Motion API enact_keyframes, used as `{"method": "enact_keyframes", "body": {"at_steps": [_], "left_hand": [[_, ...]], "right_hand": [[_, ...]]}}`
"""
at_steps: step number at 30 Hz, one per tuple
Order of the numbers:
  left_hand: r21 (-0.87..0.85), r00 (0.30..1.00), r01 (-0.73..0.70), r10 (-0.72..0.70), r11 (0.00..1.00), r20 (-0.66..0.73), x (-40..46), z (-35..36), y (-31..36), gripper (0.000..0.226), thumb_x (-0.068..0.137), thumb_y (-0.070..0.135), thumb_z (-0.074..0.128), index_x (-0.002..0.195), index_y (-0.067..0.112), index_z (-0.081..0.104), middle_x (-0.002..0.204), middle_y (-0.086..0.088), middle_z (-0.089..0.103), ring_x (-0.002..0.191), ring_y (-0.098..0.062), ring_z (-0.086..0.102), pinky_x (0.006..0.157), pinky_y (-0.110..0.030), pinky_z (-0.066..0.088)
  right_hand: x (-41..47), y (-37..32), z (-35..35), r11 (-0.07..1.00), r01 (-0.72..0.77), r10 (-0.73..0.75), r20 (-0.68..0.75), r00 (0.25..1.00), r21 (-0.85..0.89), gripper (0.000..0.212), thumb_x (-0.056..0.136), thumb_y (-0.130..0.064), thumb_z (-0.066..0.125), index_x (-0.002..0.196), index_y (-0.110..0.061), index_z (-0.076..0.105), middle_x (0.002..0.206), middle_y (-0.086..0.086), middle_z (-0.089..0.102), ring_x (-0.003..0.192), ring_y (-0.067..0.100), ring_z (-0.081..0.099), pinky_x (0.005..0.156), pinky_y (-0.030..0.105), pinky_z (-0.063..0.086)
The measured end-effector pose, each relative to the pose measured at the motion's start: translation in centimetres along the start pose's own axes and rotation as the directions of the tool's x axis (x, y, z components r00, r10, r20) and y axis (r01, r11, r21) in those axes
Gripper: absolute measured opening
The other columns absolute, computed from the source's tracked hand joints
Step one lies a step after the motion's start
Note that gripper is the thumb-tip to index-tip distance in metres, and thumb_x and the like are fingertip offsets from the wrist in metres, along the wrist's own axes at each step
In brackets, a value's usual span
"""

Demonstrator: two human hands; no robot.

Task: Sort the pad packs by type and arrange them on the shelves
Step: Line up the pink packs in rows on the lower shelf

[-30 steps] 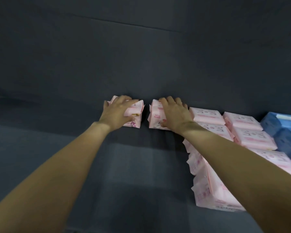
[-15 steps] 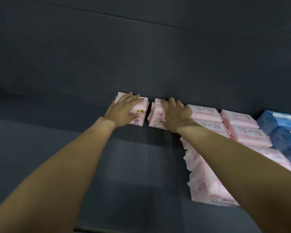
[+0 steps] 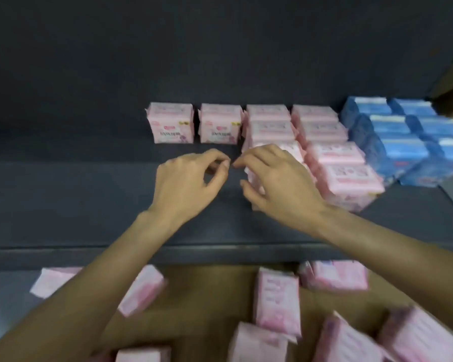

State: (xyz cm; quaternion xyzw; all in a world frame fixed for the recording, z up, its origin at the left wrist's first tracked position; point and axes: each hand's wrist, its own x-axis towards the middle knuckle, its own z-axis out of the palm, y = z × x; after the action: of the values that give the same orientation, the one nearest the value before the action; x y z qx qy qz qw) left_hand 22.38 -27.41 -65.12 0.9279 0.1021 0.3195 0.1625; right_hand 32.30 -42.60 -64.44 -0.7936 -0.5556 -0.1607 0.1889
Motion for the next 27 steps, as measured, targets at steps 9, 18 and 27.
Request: {"method": "enact_keyframes", "body": {"at_steps": [9,18,27], "left_hand": [[-0.281,0.877,0.032,0.108,0.959,0.468,-11.9,2.7,14.3,0.029,0.081,0.044,0.048,0.094,0.032,0.071,0.079,0.016,0.071,0.071,-0.001,0.065,0.065,-0.028,0.054],[-0.388,0.487,-0.407,0.556,0.827,0.673,-20.5,11.4,21.3,0.048,0.079,0.047,0.050,0.120,0.024,0.060,0.119,0.000,0.061,0.112,-0.016,0.043,0.093,-0.029,0.031],[-0.305,0.422,-0.412,0.476,0.859,0.772,-22.2,15.8,21.9,0.075,0.069,0.059,0.070,0.131,0.020,0.054,0.134,-0.010,0.052,0.125,-0.030,0.042,0.103,-0.042,0.032]], "right_hand": [[-23.8,-0.7,-7.9,0.988,-0.151,0.152,0.419,0.895,-0.034,0.029,0.083,-0.027,0.045,0.098,-0.014,0.065,0.088,0.005,0.066,0.078,0.030,0.062,0.064,0.038,0.053],[-41.6,1.4,-10.0,0.922,-0.345,0.387,0.481,0.787,-0.178,0.035,0.076,-0.027,0.059,0.106,-0.011,0.066,0.100,0.011,0.066,0.088,0.034,0.062,0.072,0.043,0.053],[-48.1,0.8,-9.9,0.836,-0.510,0.543,0.435,0.718,-0.203,0.055,0.084,-0.047,0.045,0.126,-0.013,0.056,0.136,0.018,0.050,0.122,0.038,0.048,0.093,0.046,0.043]]}}
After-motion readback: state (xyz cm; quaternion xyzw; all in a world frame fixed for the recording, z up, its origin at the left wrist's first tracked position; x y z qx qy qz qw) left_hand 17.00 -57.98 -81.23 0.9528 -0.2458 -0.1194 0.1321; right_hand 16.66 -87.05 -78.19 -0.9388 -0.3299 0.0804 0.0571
